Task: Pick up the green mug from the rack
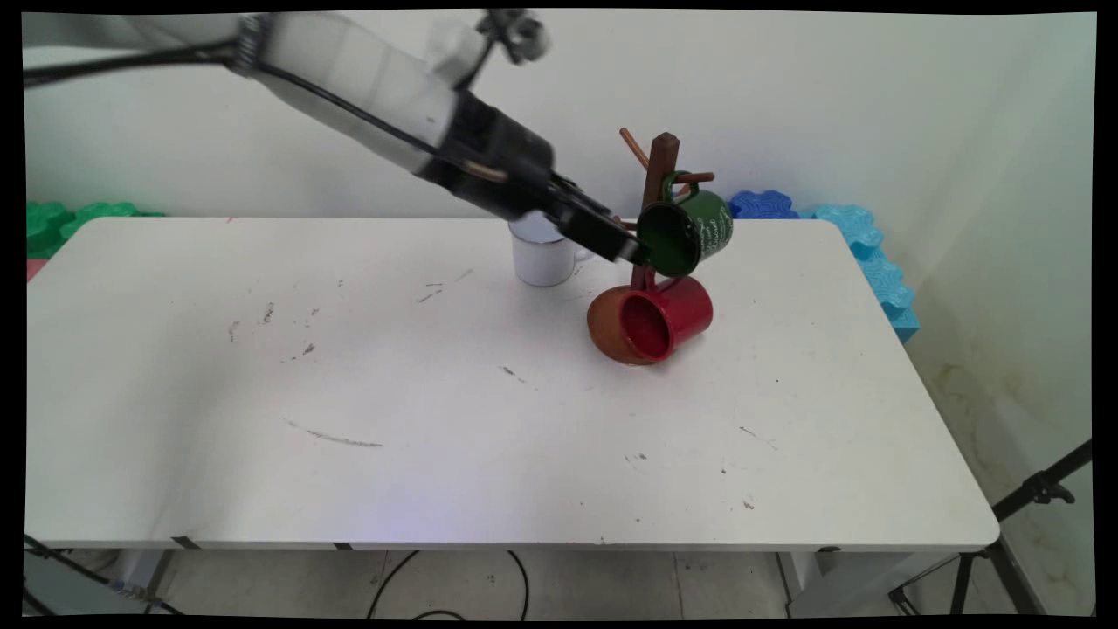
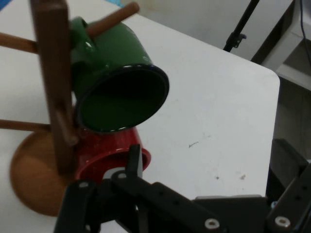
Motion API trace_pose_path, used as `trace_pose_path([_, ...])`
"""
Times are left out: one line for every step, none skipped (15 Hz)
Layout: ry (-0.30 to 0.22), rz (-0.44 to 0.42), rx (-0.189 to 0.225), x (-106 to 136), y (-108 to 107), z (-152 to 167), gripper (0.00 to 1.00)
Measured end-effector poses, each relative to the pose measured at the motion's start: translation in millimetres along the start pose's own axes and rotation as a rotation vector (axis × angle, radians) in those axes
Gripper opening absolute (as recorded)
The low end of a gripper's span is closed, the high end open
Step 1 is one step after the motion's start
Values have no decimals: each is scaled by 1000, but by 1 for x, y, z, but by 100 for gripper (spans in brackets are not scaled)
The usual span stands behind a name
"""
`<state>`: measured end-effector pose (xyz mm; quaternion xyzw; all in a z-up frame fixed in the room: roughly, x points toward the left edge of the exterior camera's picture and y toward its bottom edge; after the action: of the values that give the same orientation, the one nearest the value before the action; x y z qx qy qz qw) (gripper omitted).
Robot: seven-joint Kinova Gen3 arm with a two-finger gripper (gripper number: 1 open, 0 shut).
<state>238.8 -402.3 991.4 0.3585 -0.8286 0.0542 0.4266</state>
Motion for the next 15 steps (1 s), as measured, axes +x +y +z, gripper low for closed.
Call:
trace_pose_path([3, -13, 10, 0, 5, 7, 100])
trace_pose_path([6, -34, 27, -2, 14, 17, 100])
trace_pose_path([11, -47, 38, -3, 20, 25, 100])
trace_pose_path([19, -59, 48, -5, 26, 33, 100])
trace_pose_path([26, -69, 58, -7, 32, 41, 100])
trace_pose_path([33, -79, 67, -9, 37, 49, 100])
trace_pose_path([40, -85, 75, -10, 40, 55, 100])
trace_pose_path([49, -91, 84, -12, 44, 62, 100])
trace_pose_path([59, -95, 91, -12, 47, 69, 100])
trace_pose_path([66, -99, 96, -13, 49, 73, 100])
trace_pose_path([73, -102, 102, -13, 50, 78, 100])
trace_pose_path([79, -105, 107, -13, 51, 82, 100])
trace_pose_path([88, -107, 114, -14, 53, 87, 100])
trace_pose_path([96, -109, 123, -15, 54, 92, 100])
trace_pose_path([102, -110, 132, -15, 55, 96, 100])
